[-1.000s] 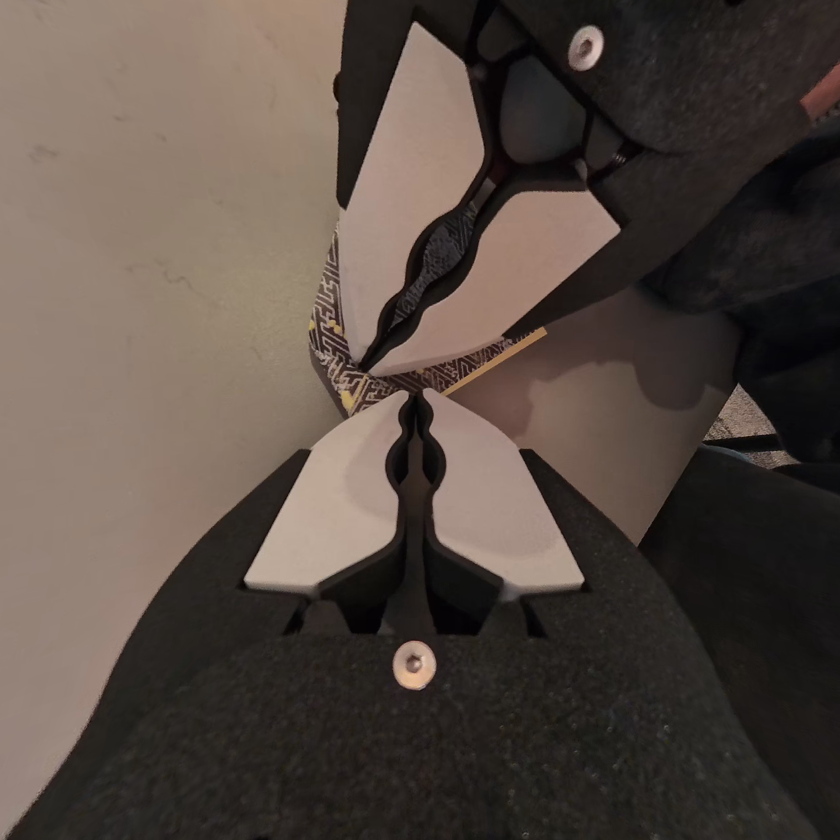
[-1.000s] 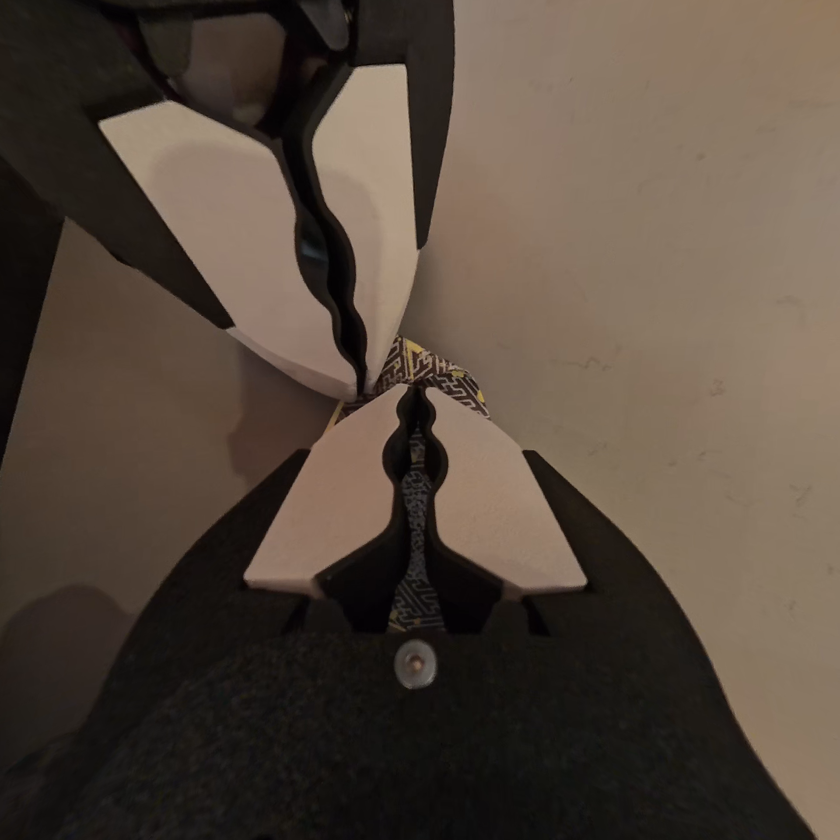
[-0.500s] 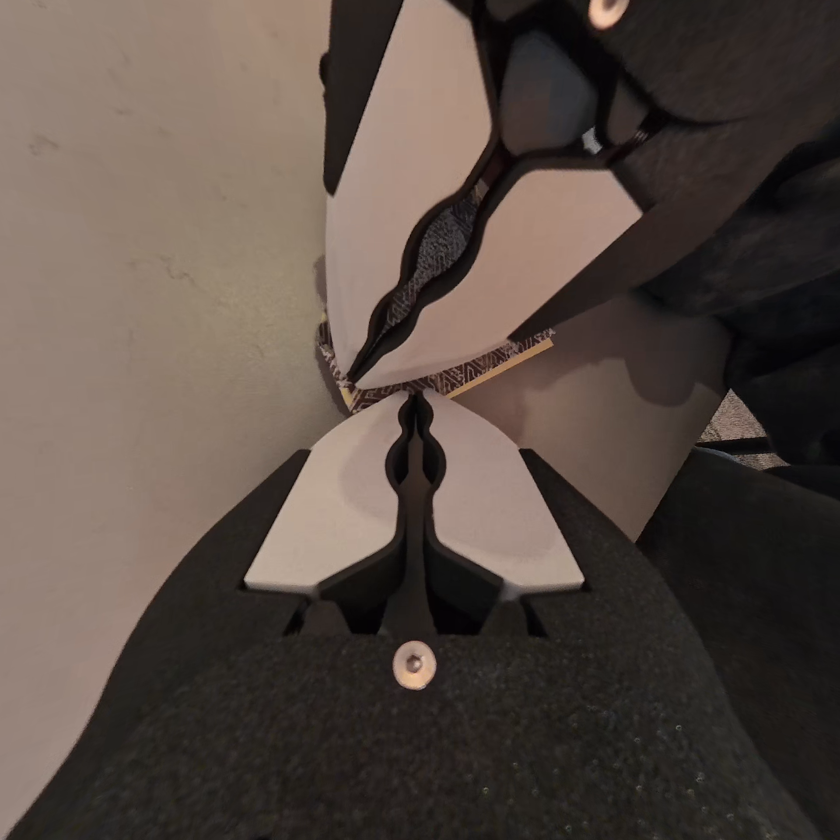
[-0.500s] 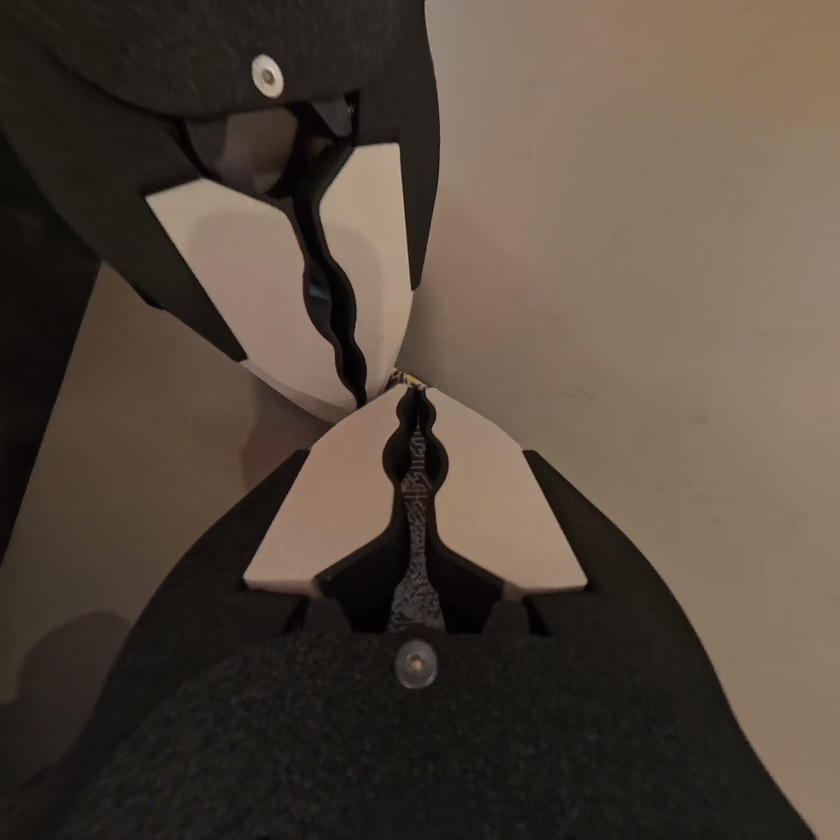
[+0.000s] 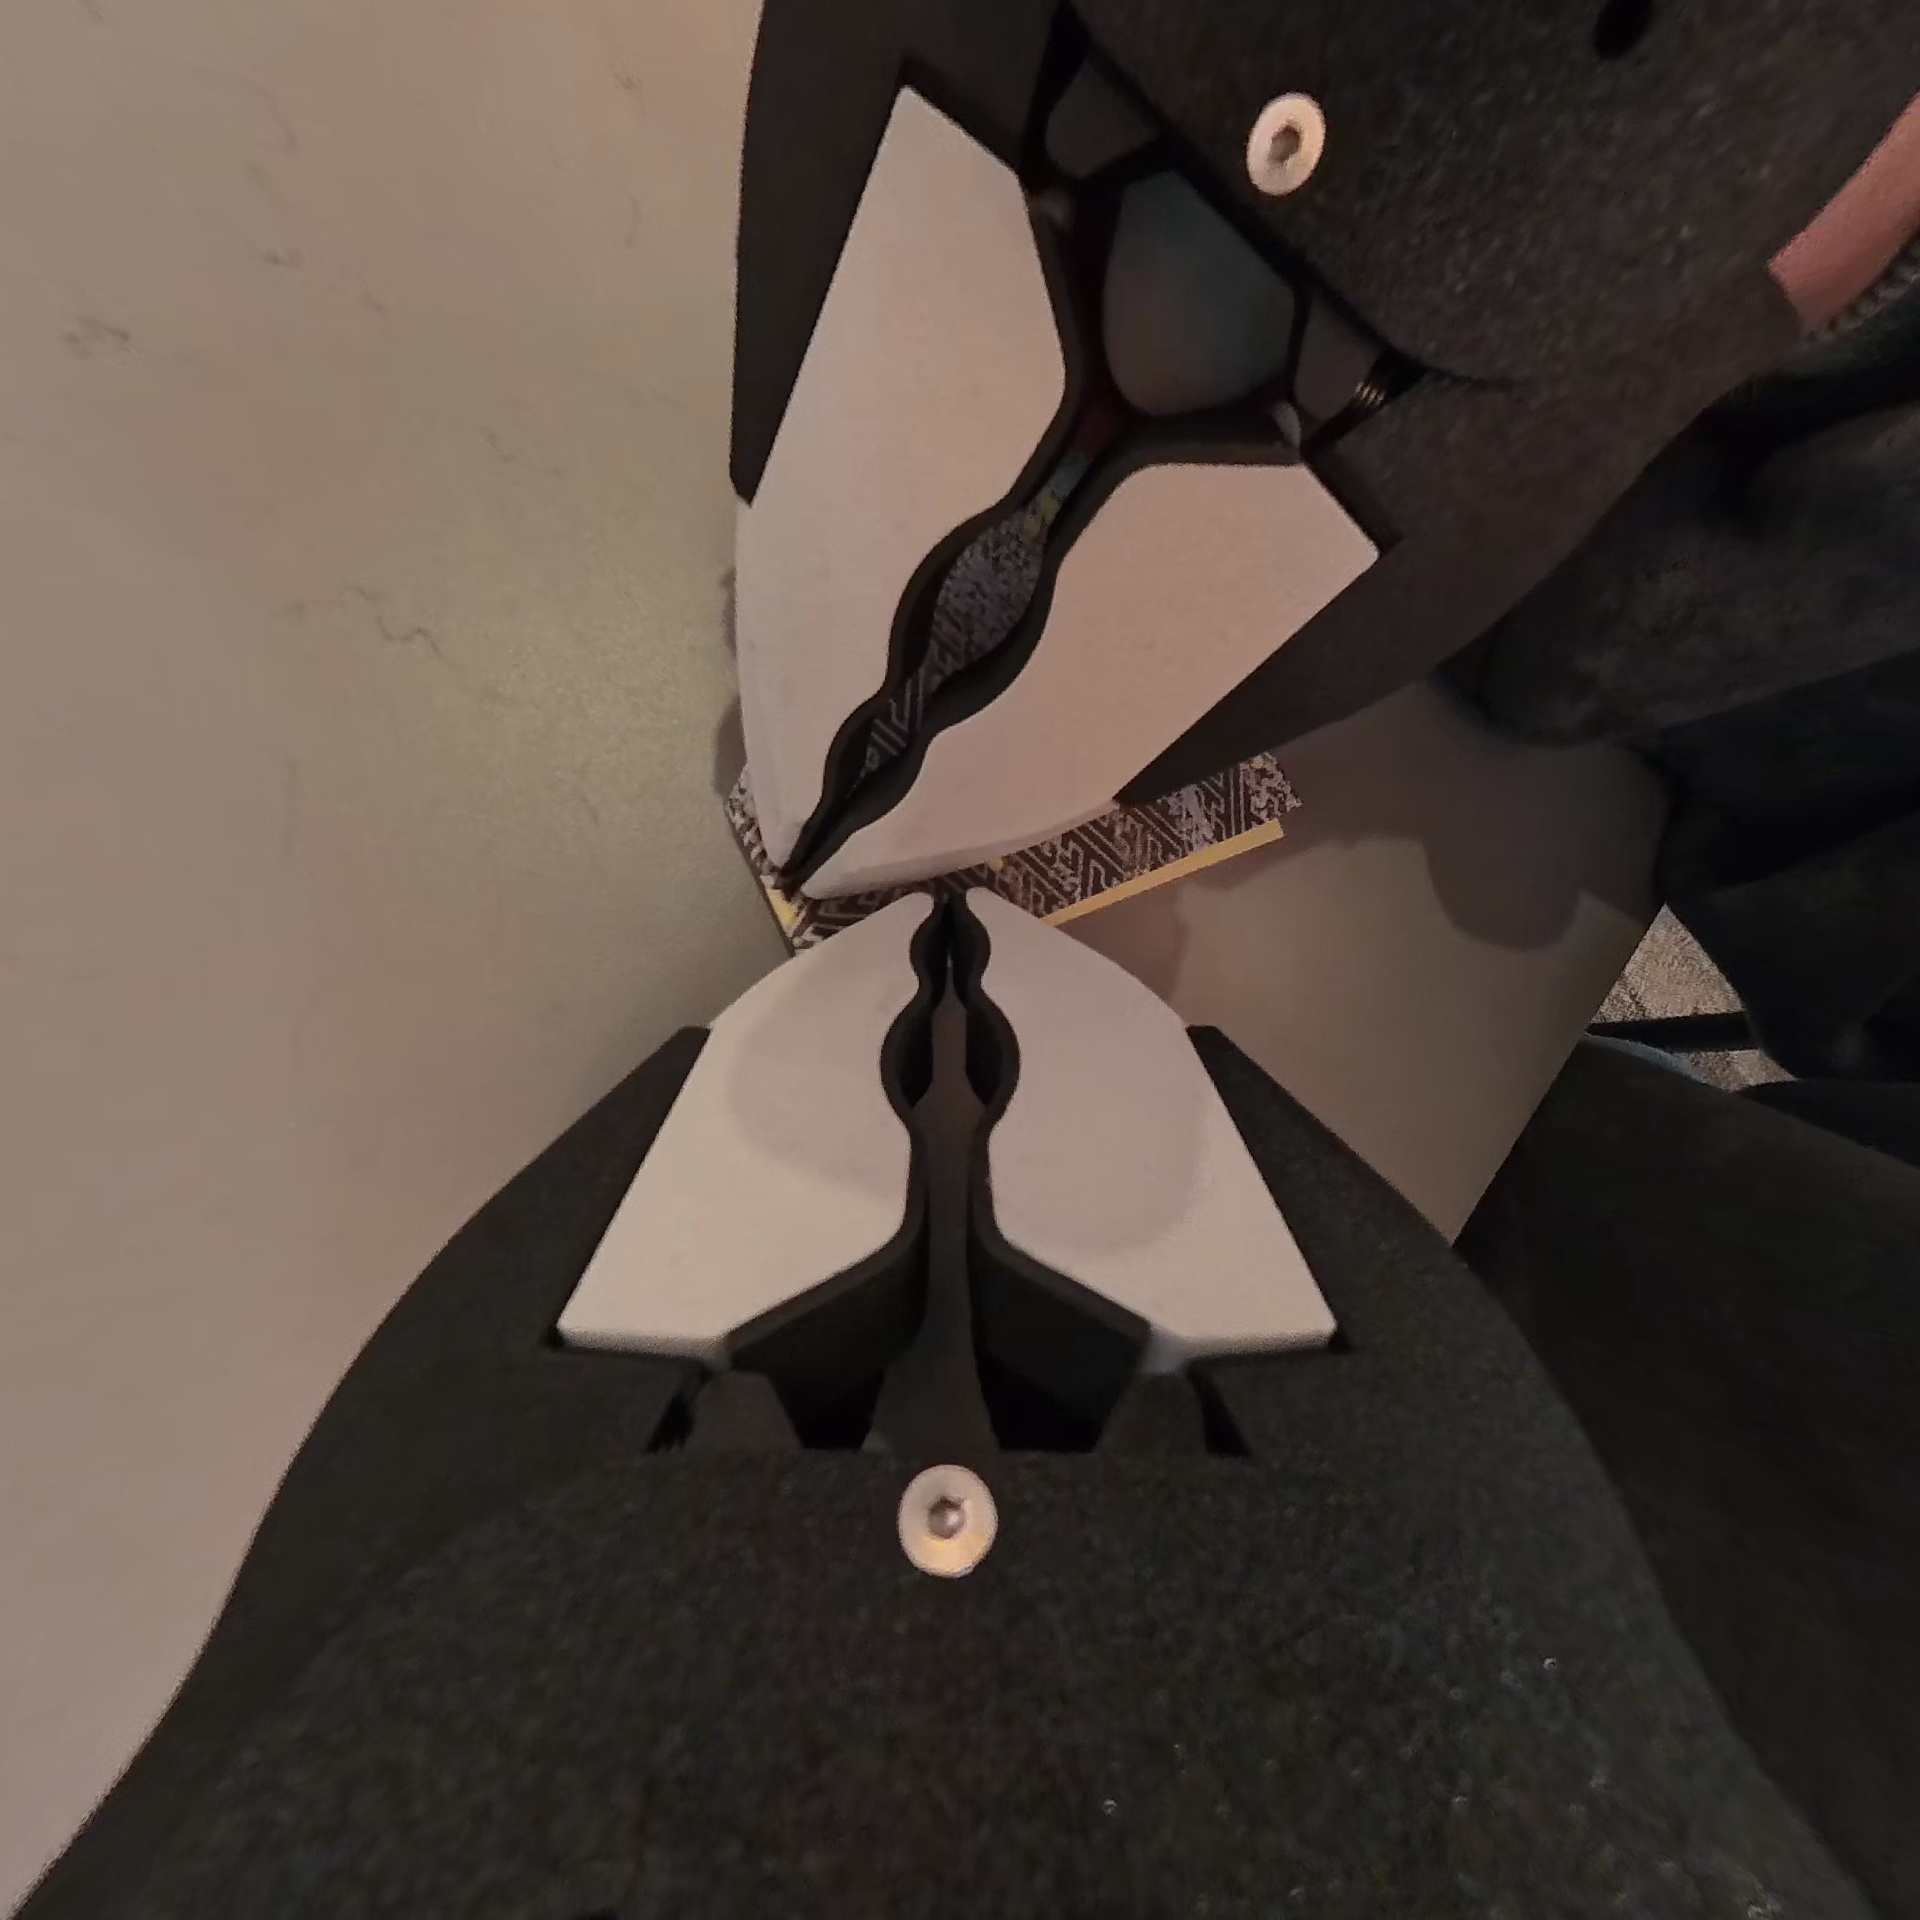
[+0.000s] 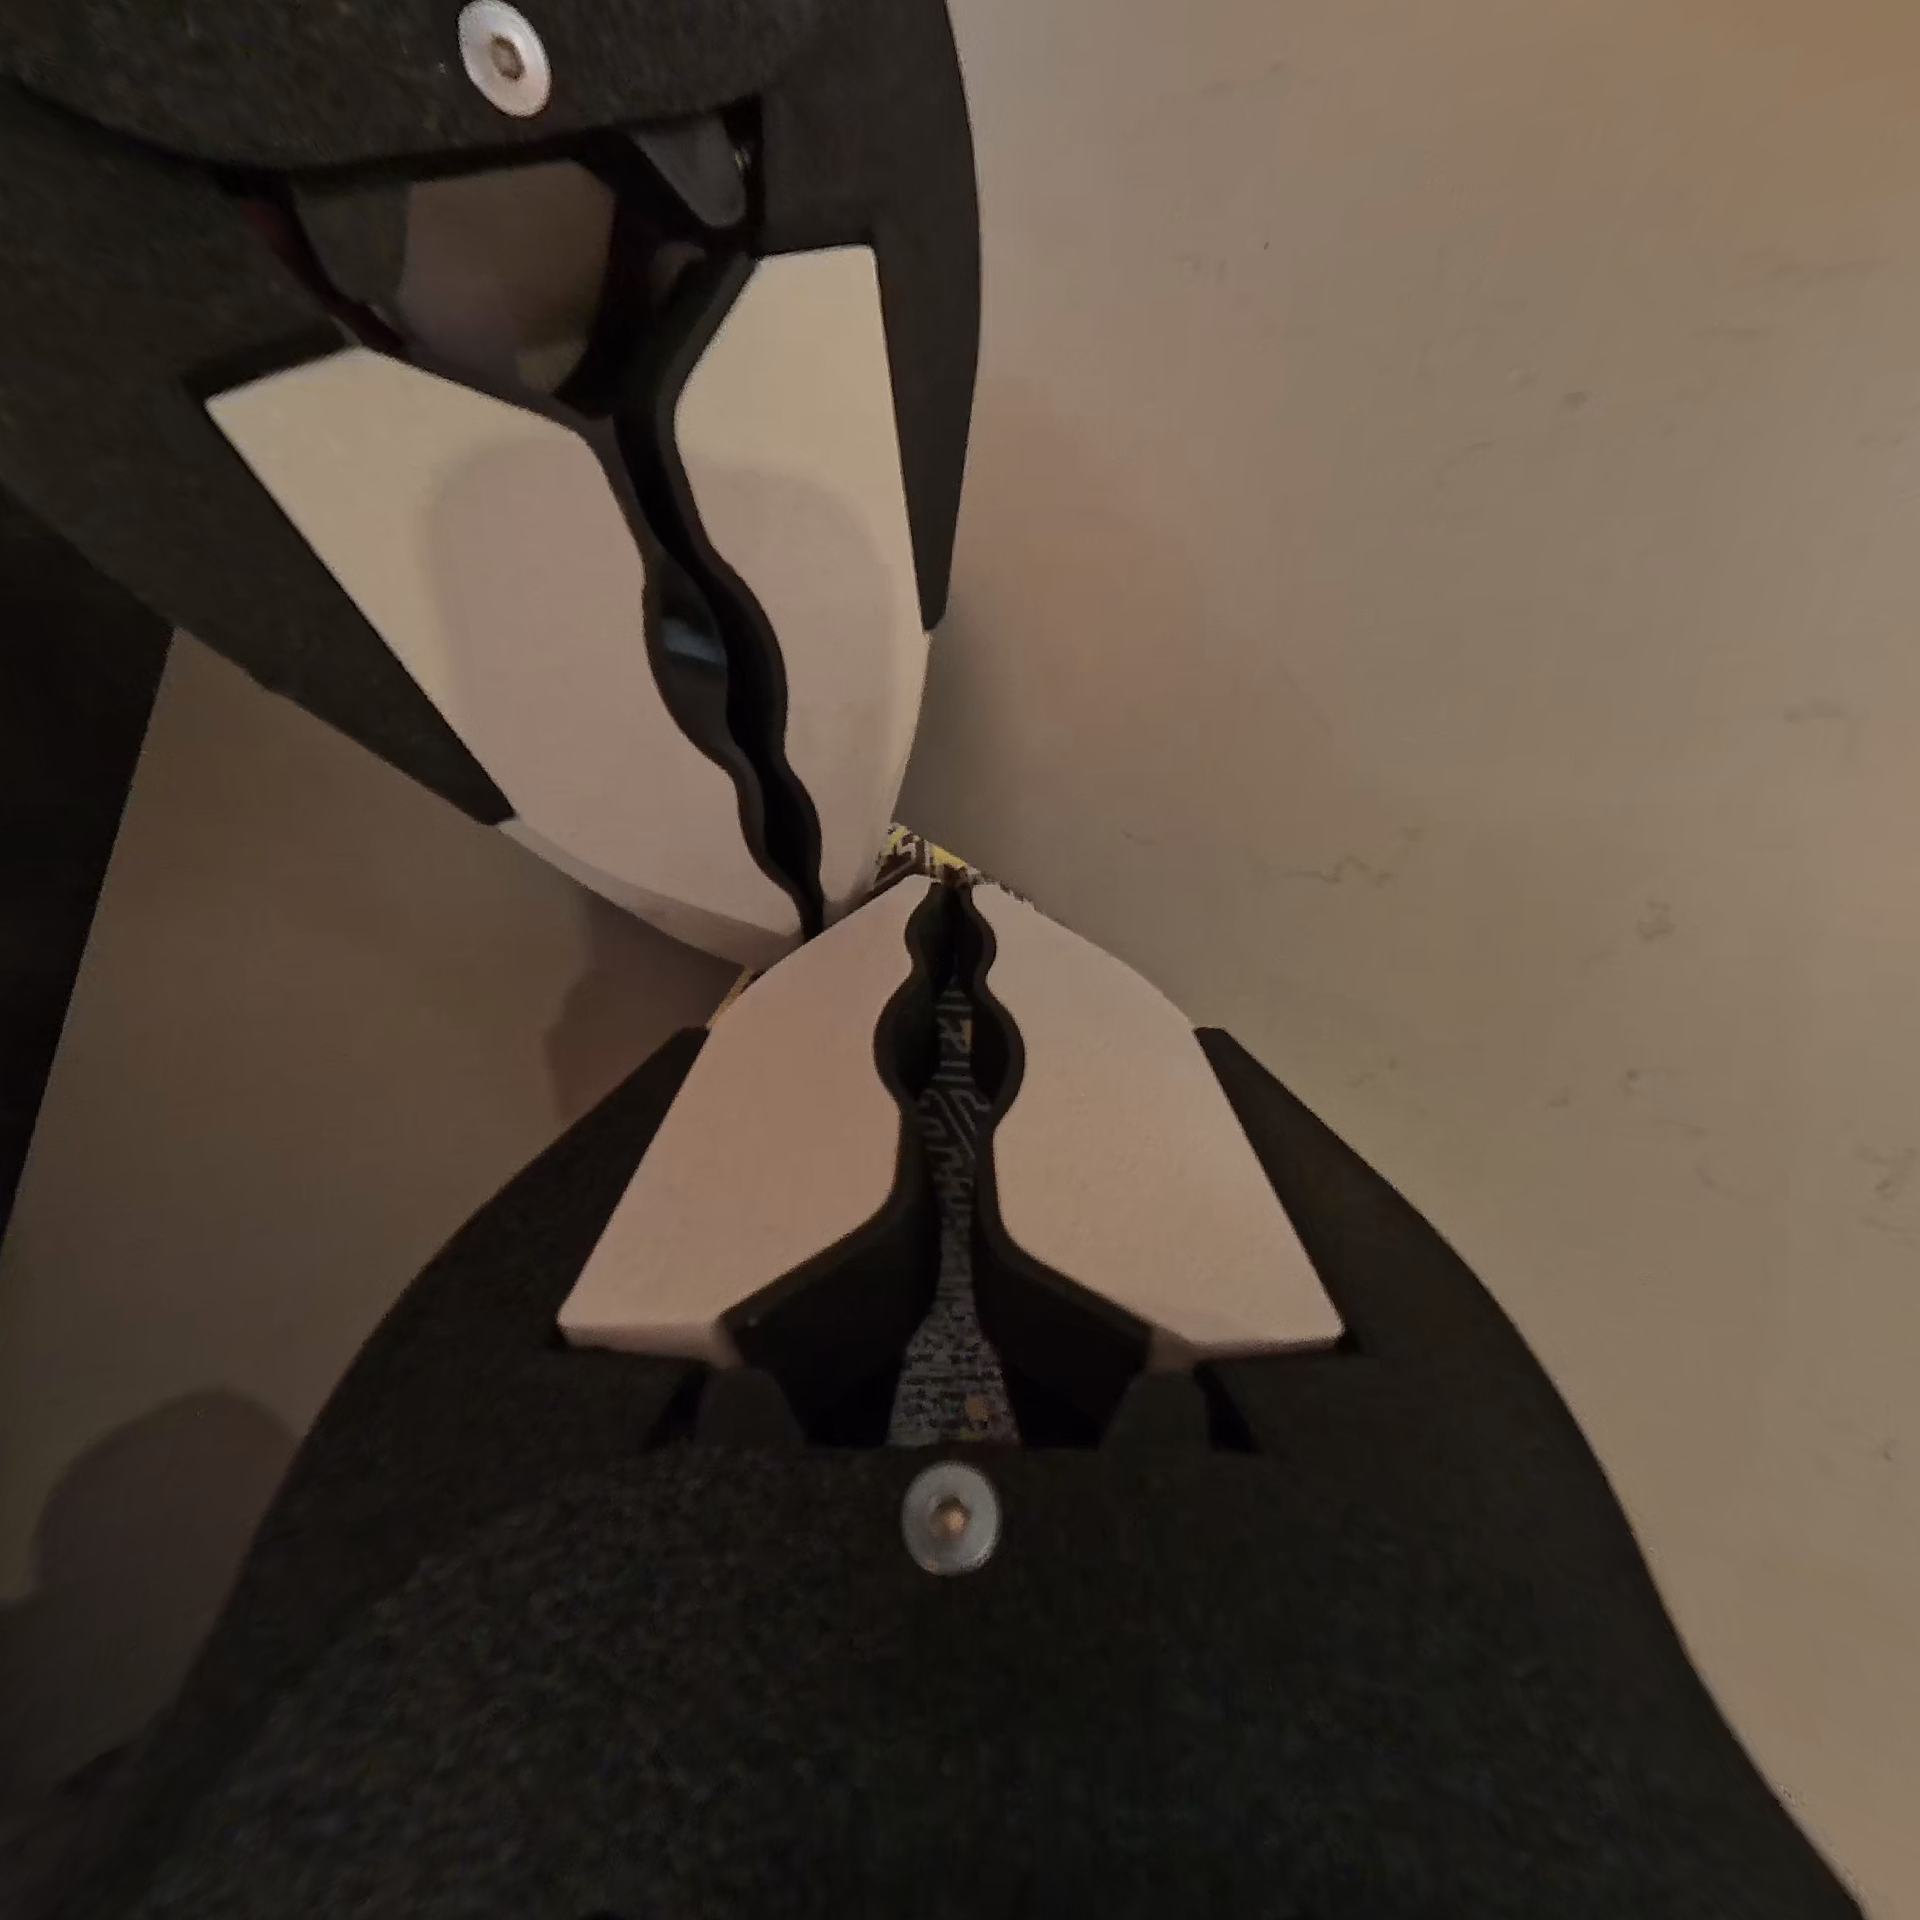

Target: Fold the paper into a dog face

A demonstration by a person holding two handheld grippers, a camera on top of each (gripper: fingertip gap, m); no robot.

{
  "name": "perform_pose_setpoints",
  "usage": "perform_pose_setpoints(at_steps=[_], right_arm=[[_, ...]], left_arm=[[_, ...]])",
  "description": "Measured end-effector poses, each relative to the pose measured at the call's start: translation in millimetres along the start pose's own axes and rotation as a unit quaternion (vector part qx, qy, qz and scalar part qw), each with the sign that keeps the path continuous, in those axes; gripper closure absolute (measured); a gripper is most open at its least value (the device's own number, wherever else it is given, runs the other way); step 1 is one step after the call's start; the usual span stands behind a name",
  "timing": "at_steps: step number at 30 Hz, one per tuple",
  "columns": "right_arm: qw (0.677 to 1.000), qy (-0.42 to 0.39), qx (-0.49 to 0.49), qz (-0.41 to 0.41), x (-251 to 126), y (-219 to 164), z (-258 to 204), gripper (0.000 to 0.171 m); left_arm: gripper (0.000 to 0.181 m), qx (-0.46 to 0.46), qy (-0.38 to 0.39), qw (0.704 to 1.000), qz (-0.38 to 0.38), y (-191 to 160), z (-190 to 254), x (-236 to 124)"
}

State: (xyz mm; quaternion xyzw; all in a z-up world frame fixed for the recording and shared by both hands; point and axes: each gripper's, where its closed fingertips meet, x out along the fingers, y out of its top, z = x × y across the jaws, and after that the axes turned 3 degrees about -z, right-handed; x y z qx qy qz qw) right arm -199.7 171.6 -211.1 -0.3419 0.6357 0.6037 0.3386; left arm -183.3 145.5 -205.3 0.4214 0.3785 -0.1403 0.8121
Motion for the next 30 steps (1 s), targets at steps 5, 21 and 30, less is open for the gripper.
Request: perform_pose_setpoints(at_steps=[5, 21, 30], right_arm=[[1.000, 0.001, 0.008, 0.003, -0.1, 0.0, 0.2, 0.171], [1.000, -0.015, -0.004, -0.008, 0.1, -0.1, 0.6, 0.171], [1.000, -0.009, 0.004, 0.001, 0.2, -0.1, 0.6, 0.171]], left_arm=[[0.181, -0.024, -0.001, 1.000, 0.020, 0.7, 1.8, -1.7], [0.181, -0.014, 0.086, 0.995, 0.046, 4.8, -18.5, -11.9], [0.181, -0.006, 0.113, 0.994, 0.014, -7.8, -19.2, -11.1]])
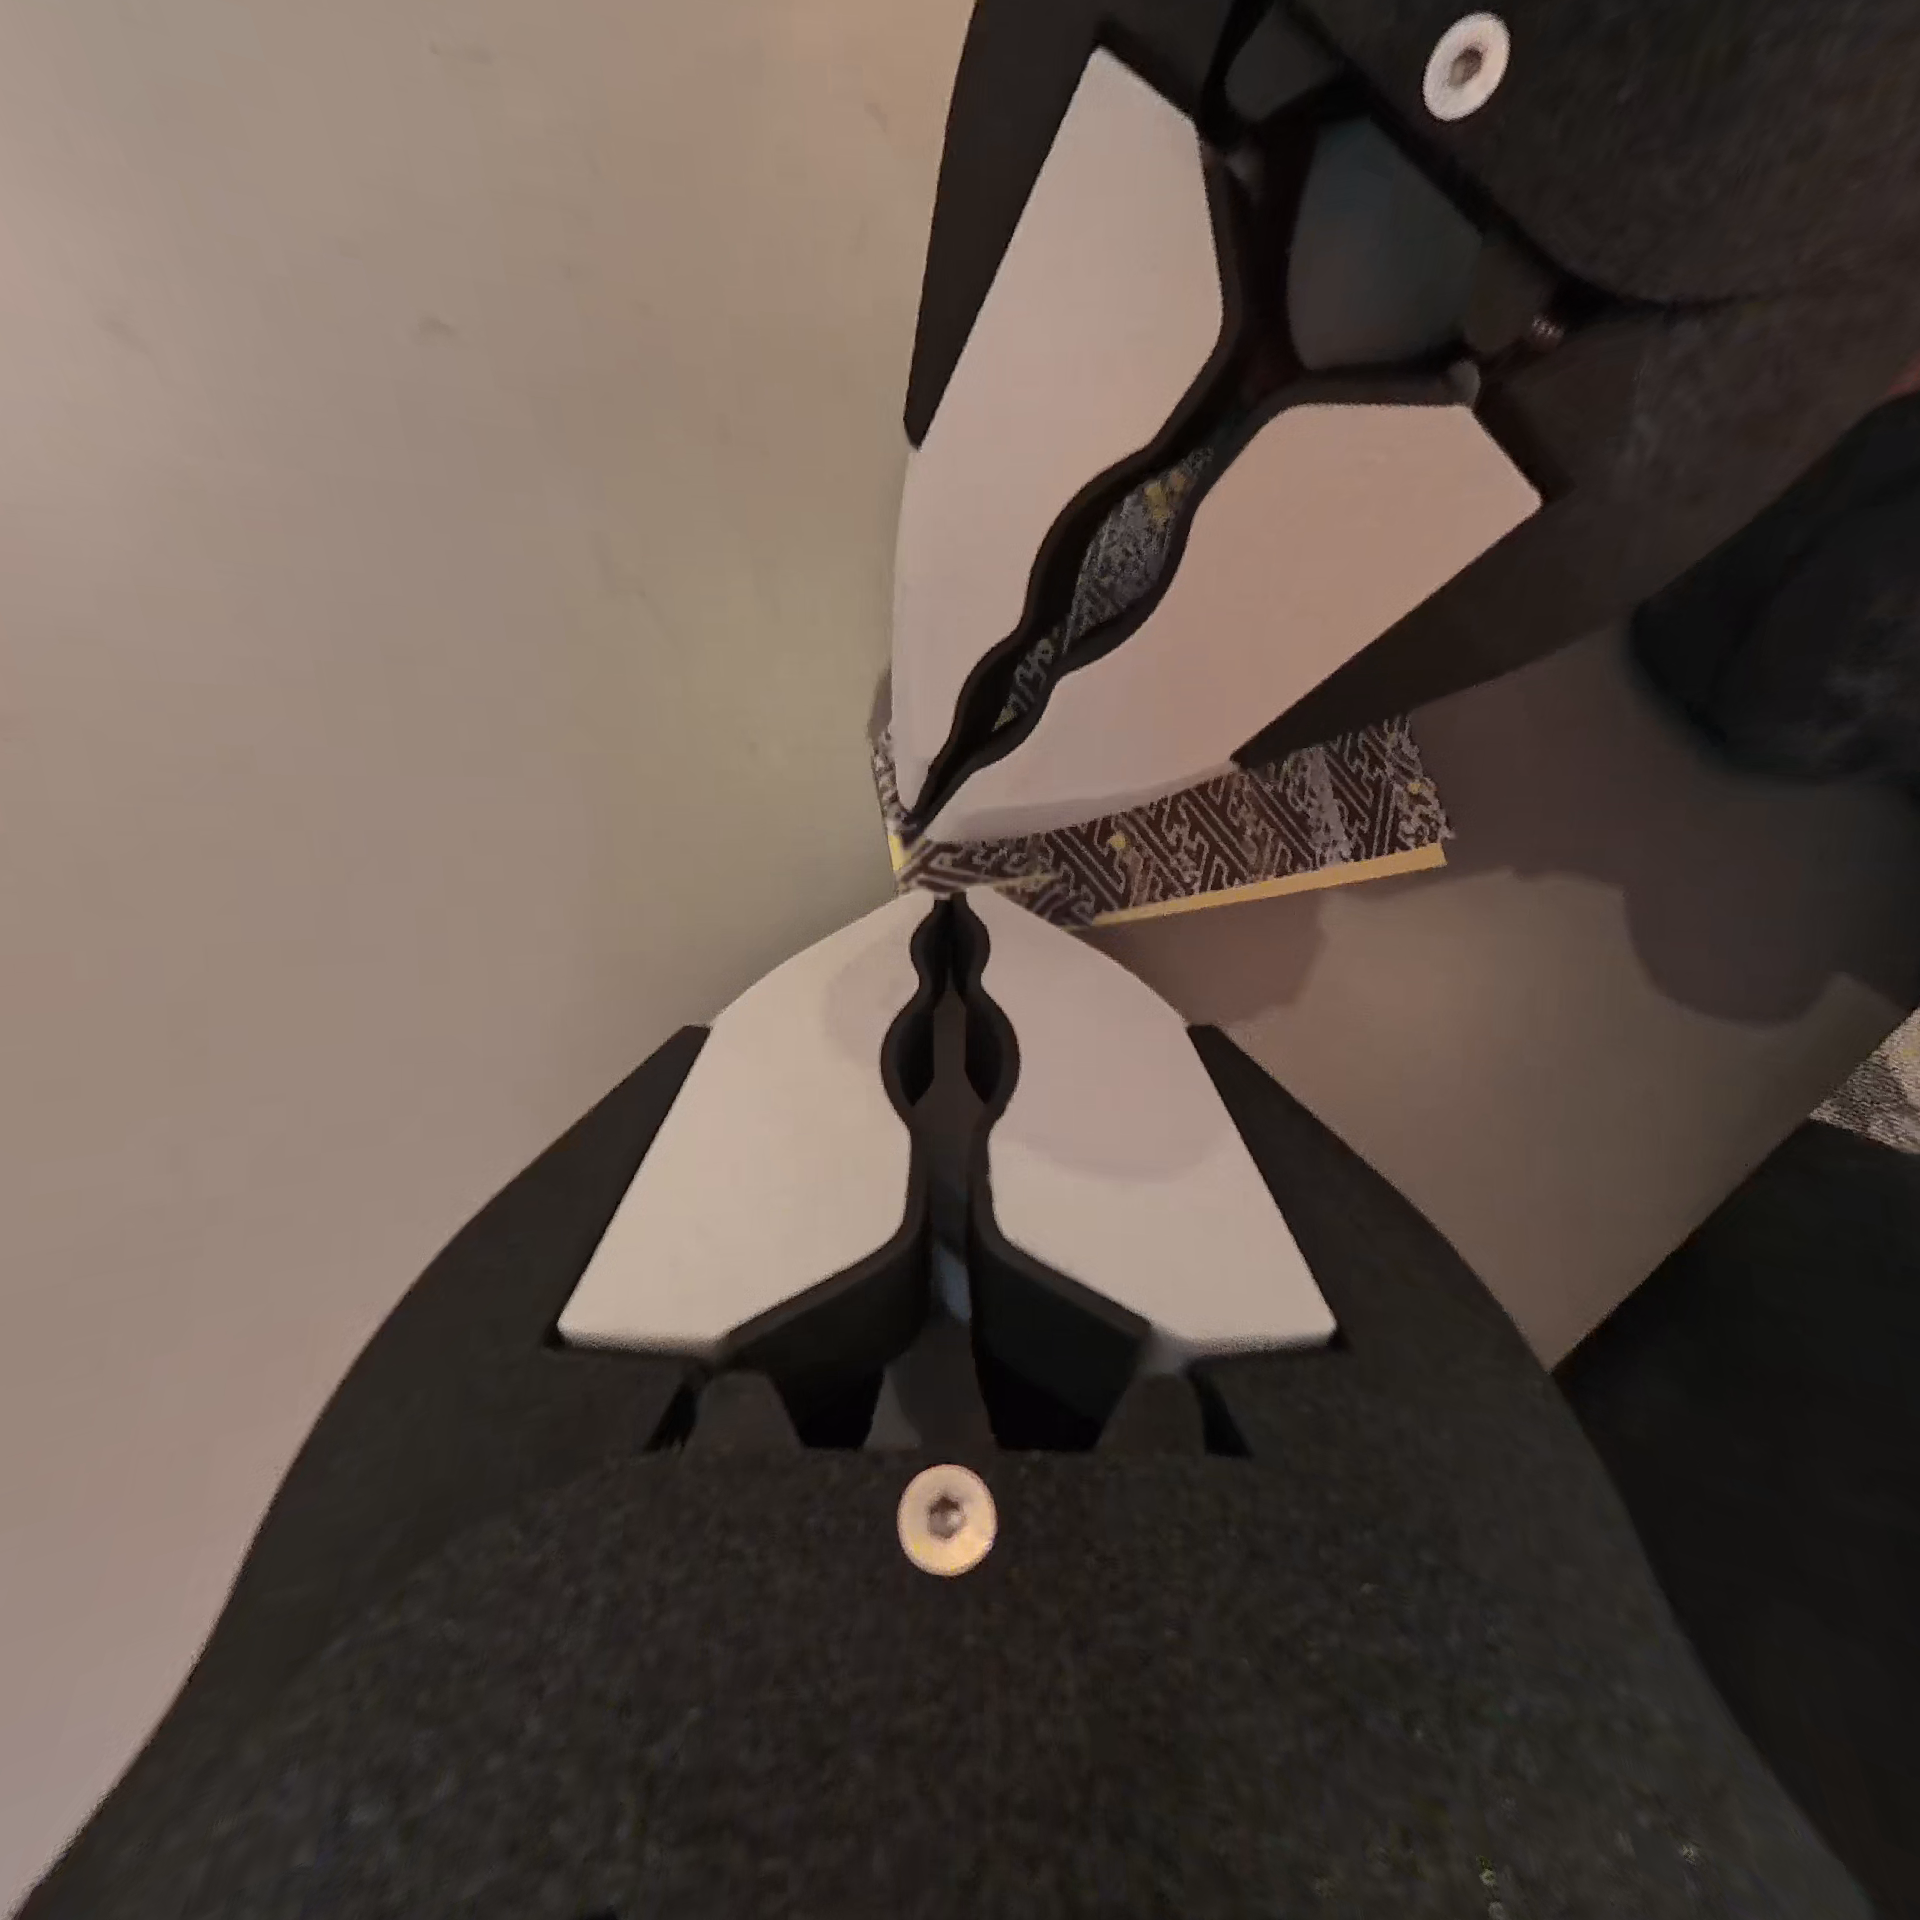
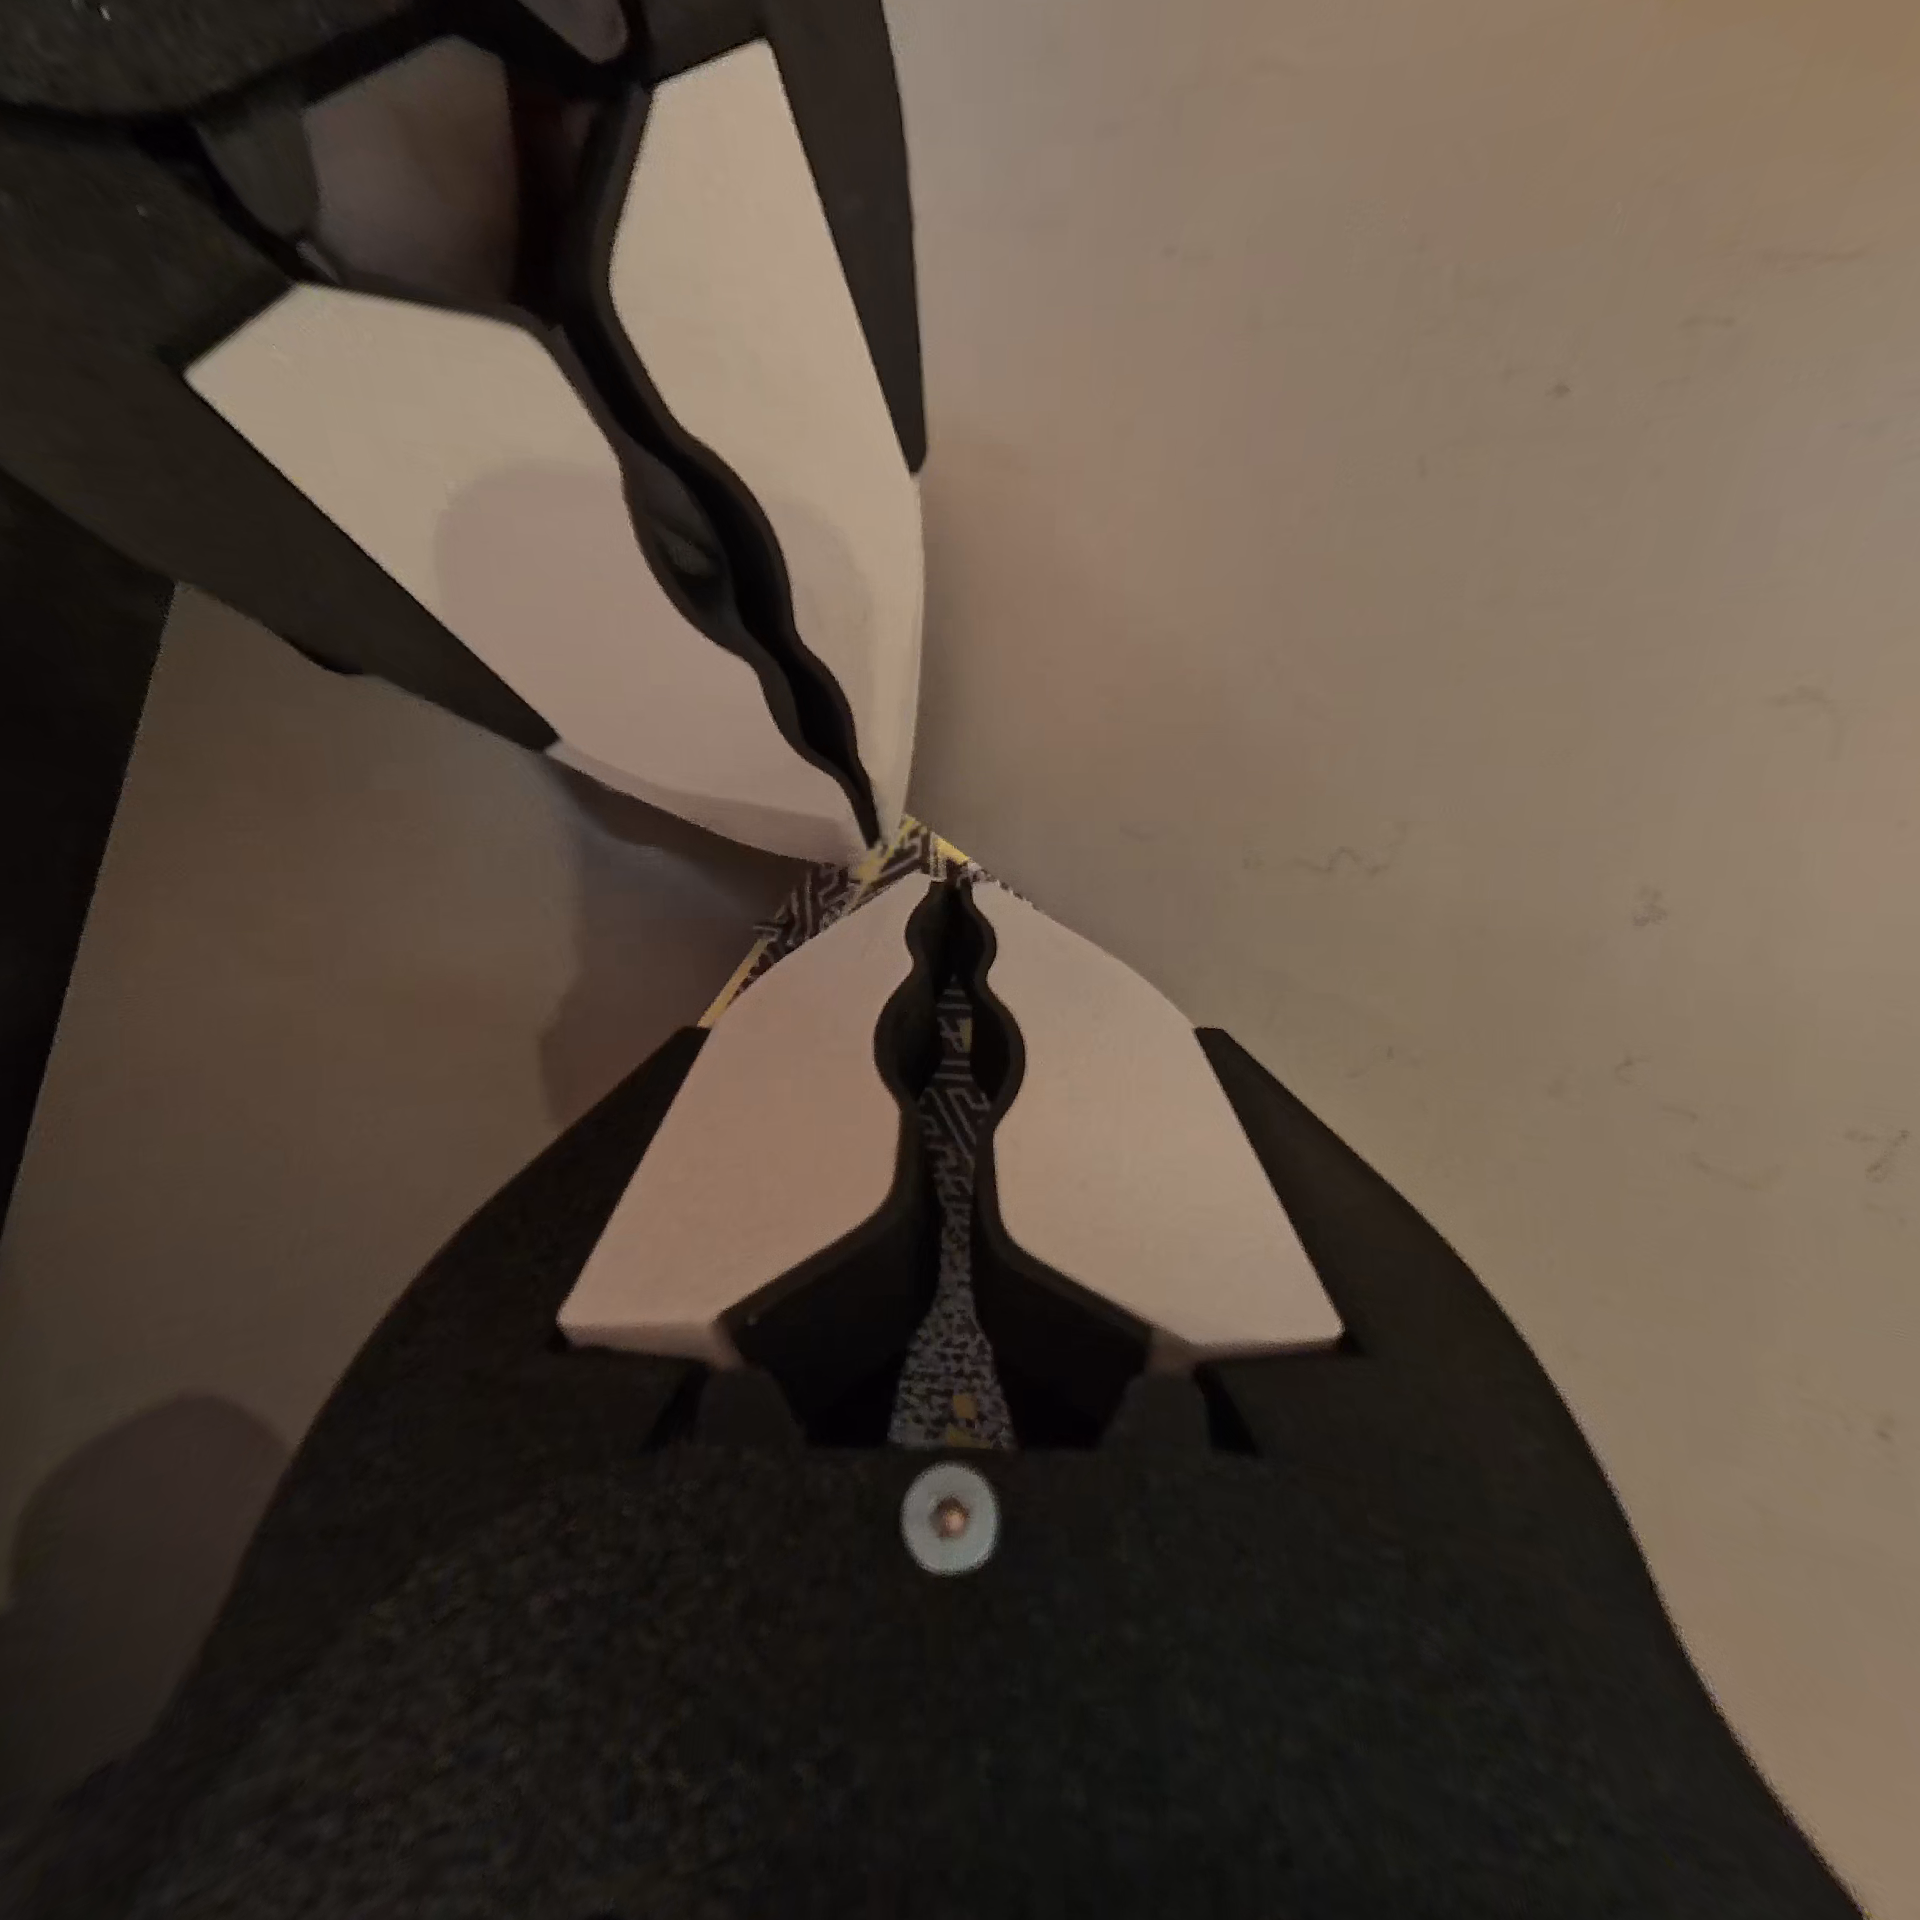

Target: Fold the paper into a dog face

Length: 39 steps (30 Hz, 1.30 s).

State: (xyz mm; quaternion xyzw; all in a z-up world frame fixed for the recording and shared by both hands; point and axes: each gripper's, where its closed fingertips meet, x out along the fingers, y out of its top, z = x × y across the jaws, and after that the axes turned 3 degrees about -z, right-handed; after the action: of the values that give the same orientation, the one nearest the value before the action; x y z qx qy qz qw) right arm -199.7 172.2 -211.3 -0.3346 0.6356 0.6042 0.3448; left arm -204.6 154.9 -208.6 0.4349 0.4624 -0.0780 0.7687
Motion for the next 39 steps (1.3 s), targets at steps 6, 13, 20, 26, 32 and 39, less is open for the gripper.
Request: perform_pose_setpoints(at_steps=[6, 13, 20, 26, 32, 39], right_arm=[[0.999, -0.017, -0.026, -0.017, 0.0, 0.1, 0.0, 0.171], [1.000, -0.013, -0.011, -0.007, -0.6, 9.7, -4.1, 0.171], [1.000, -0.021, 0.009, -0.008, 3.2, 5.1, 2.2, 0.171], [0.998, -0.050, 0.030, -0.035, -12.9, -10.5, 26.2, 0.171], [0.966, -0.156, 0.130, 0.162, -128.4, -4.6, 52.7, 0.171], [0.978, -0.165, 0.124, -0.011, -62.2, -90.2, 5.5, 0.171]], left_arm=[[0.181, -0.016, -0.016, 1.000, 0.001, -1.8, 0.5, -1.7], [0.181, -0.015, -0.014, 1.000, 0.001, -2.0, 0.6, -1.7], [0.181, -0.014, -0.016, 1.000, 0.003, -1.5, 0.3, -1.3], [0.181, -0.006, -0.015, 1.000, -0.002, -0.4, -0.2, -0.3], [0.181, 0.040, -0.029, 0.998, -0.025, -2.3, -2.9, -2.1], [0.181, 0.074, -0.046, 0.995, -0.045, -5.1, -5.4, -3.4]])
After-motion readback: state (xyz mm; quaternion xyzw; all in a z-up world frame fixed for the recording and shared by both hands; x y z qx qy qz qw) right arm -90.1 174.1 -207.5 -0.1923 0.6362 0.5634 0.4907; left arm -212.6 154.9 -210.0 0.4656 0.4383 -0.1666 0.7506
